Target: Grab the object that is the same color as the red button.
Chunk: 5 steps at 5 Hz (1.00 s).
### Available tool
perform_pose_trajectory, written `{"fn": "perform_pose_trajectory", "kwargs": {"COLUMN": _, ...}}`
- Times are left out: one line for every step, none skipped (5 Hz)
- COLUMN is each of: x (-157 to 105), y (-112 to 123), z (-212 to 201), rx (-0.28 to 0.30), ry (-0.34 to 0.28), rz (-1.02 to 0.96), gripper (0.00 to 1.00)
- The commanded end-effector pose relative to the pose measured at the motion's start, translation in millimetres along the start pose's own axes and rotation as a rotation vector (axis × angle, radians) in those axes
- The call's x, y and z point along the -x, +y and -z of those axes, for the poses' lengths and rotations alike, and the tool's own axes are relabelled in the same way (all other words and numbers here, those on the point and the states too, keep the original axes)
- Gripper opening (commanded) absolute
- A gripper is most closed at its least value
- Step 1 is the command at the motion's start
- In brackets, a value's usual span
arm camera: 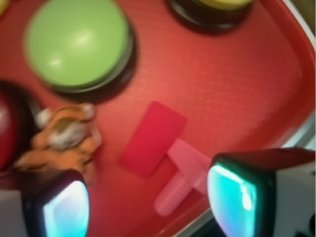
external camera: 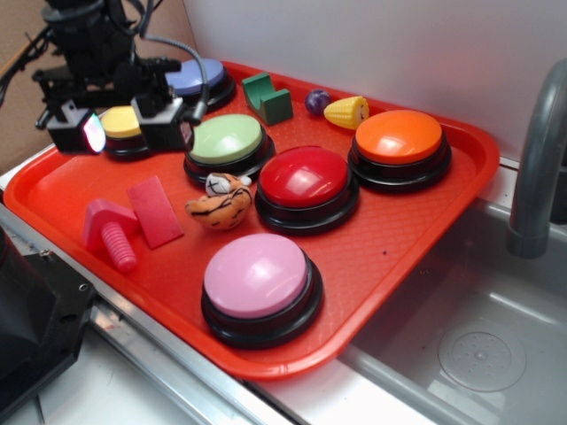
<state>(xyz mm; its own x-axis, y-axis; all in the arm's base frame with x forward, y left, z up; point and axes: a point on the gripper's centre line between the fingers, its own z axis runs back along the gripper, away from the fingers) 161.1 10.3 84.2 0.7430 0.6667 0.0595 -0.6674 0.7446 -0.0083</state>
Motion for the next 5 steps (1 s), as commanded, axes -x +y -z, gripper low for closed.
{"fn": "perform_pose_trajectory", "kwargs": {"x": -11.9, "y": 9.7, "z": 28.0, "rx": -0.001, "ry": -0.028, "rz": -0.085, "gripper": 1.00}}
{"fn": "perform_pose_trajectory", "kwargs": {"x": -12.7, "y": 10.5, "z": 41.0, "rx": -0.006, "ry": -0.019, "rz": -0.094, "gripper": 1.00}}
{"fn": "perform_pose_trajectory", "kwargs": {"x": -11.2, "y": 6.7, "z": 49.3, "rx": 0.039, "ry": -0.016, "rz": -0.081, "gripper": 1.00}}
{"fn": "perform_pose_trajectory", "kwargs": {"x": -8.6, "y": 2.9, "z": 52.4, "rx": 0.062, "ry": -0.022, "rz": -0.089, "gripper": 1.00}}
{"fn": "perform_pose_trajectory", "kwargs": {"x": -9.8, "y": 3.3, "z": 56.8, "rx": 0.061, "ry": -0.034, "rz": -0.110, "gripper": 1.00}}
